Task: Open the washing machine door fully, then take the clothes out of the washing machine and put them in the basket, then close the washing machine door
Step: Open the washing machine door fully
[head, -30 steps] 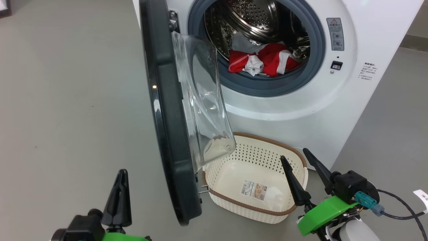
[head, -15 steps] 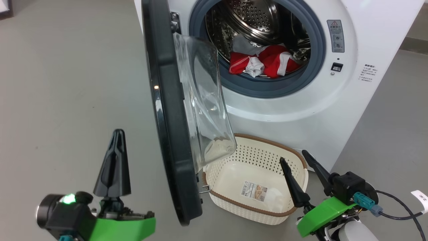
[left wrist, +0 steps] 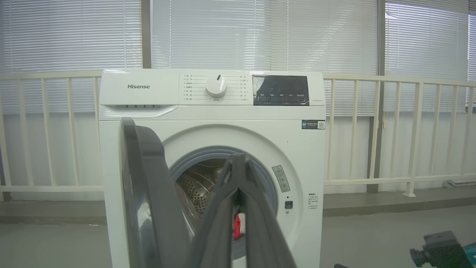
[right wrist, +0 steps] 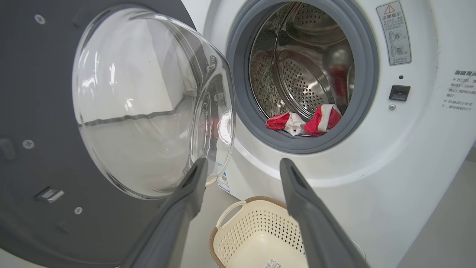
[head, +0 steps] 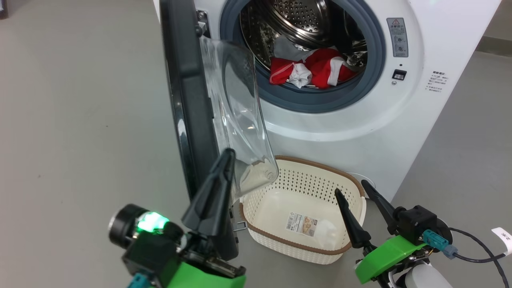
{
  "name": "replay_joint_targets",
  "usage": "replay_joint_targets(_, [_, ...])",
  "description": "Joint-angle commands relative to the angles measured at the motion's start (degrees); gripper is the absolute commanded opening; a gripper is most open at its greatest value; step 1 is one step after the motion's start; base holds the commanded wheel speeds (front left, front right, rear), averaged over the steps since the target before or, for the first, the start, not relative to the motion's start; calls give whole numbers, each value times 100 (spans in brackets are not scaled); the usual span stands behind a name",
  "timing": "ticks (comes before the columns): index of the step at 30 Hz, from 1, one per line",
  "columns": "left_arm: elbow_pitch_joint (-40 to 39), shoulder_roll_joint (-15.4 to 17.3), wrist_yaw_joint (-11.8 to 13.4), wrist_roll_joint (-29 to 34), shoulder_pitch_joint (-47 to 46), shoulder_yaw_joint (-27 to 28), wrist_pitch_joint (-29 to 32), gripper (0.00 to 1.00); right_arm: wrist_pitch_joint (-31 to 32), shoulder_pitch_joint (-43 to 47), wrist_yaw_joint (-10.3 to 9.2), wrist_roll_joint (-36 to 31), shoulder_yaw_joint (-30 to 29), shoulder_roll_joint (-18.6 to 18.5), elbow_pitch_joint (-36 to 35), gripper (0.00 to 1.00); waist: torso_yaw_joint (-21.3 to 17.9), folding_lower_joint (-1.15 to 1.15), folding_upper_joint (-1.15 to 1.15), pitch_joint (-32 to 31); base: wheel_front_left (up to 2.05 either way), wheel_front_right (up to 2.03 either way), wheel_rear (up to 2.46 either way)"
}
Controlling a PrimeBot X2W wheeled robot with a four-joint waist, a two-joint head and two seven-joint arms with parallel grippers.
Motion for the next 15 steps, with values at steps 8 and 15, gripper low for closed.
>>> replay_joint_targets(8, [552, 50, 18, -327, -154, -351, 359, 0, -37, -122, 37, -5, 57, 27, -168, 100, -84, 0, 0, 120, 0, 0, 0])
replay_joint_targets(15, [1103, 55, 101, -450, -130, -394, 566, 0, -37, -118, 37, -24, 20, 27, -159, 100, -73, 0, 0, 175, 0, 0, 0])
